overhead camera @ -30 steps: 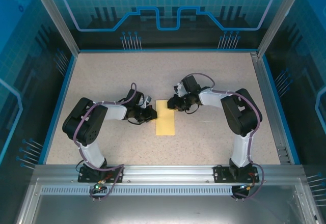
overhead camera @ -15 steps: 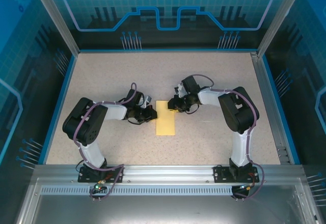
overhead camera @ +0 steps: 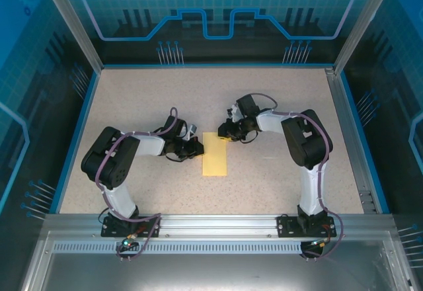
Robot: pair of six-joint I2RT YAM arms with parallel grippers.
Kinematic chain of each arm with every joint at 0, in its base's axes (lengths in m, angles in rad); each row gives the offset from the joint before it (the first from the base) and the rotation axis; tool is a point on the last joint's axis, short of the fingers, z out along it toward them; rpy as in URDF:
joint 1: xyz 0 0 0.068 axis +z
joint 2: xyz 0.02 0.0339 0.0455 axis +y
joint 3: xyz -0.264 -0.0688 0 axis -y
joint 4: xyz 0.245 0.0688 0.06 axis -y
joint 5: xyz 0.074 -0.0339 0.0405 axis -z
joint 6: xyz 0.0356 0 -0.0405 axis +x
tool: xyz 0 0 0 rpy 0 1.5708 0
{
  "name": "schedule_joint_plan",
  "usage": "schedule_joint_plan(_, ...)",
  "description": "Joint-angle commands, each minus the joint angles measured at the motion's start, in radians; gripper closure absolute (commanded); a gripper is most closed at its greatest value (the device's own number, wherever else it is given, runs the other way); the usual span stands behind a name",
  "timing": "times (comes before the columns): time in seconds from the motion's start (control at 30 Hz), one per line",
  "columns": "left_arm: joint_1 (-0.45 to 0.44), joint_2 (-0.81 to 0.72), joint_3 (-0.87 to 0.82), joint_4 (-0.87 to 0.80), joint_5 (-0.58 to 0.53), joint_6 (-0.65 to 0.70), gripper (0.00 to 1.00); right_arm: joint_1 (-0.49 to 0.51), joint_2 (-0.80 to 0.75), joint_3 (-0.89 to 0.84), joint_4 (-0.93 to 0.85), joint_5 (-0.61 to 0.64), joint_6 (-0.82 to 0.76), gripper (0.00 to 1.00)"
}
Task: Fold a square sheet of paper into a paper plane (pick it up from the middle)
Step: Fold the square sheet of paper in half at the center of the table.
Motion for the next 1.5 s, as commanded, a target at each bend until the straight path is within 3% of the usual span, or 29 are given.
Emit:
schedule_joint_plan(0.0,-0.001,0.058,-0.017,-0.091,-0.047,0.024,0.94,-0.004,0.029,0.011,-0.055,0.017,-0.004,0.75)
schedule_joint_plan(0.43,-0.001,0.062,-0.013,-0.1,-0.049,0.028,0.94,-0.017,0.033,0.147,-0.155,0.006,-0.032,0.74)
schedule_joint_plan(0.87,0.0,0.064,-0.003,-0.108,-0.048,0.03,0.94,-0.027,0.102,0.118,-0.163,0.032,0.001,0.74)
schedule_joint_plan(1.13,0.0,0.061,-0.004,-0.113,-0.048,0.032,0.94,-0.034,0.035,0.155,-0.199,-0.003,0.034,0.73)
schedule_joint_plan(1.47,-0.001,0.061,-0.004,-0.112,-0.045,0.032,0.94,-0.059,0.067,0.157,-0.161,-0.02,0.078,0.73)
